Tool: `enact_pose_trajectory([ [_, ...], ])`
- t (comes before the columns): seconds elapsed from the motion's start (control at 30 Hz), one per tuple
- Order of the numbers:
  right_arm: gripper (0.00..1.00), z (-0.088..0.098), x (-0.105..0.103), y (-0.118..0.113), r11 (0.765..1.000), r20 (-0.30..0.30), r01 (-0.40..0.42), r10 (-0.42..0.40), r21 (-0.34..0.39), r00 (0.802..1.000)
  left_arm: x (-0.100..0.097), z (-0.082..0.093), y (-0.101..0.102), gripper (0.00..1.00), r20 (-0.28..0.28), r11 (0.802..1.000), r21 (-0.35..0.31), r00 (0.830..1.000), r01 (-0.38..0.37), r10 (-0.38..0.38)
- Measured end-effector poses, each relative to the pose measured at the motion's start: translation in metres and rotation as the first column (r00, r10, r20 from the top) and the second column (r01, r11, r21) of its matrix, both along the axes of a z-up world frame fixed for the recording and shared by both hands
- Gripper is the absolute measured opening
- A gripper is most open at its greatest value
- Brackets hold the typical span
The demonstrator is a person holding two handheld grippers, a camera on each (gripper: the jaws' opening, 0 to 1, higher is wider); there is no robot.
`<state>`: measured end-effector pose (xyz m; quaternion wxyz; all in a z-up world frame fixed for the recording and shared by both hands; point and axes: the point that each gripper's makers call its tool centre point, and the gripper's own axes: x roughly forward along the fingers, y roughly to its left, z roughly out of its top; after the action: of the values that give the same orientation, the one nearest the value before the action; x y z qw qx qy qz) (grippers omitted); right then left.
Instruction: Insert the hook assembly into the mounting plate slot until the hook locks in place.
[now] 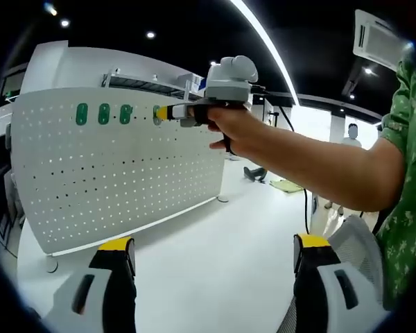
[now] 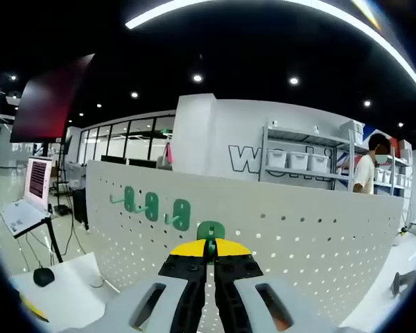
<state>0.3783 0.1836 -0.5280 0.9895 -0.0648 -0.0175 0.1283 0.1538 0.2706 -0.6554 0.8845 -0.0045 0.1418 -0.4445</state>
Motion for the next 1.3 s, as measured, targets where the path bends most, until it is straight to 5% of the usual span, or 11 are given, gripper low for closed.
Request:
enact_pose_trajectory([
  [1.3, 0.01, 0.016, 0.033, 0.001, 0.992, 0.077, 0.124, -0.125, 0.018, 0.989, 0.005, -0.009, 0.015, 0.96, -0.029, 0.999, -0.016, 0.999, 0.037, -0.038],
])
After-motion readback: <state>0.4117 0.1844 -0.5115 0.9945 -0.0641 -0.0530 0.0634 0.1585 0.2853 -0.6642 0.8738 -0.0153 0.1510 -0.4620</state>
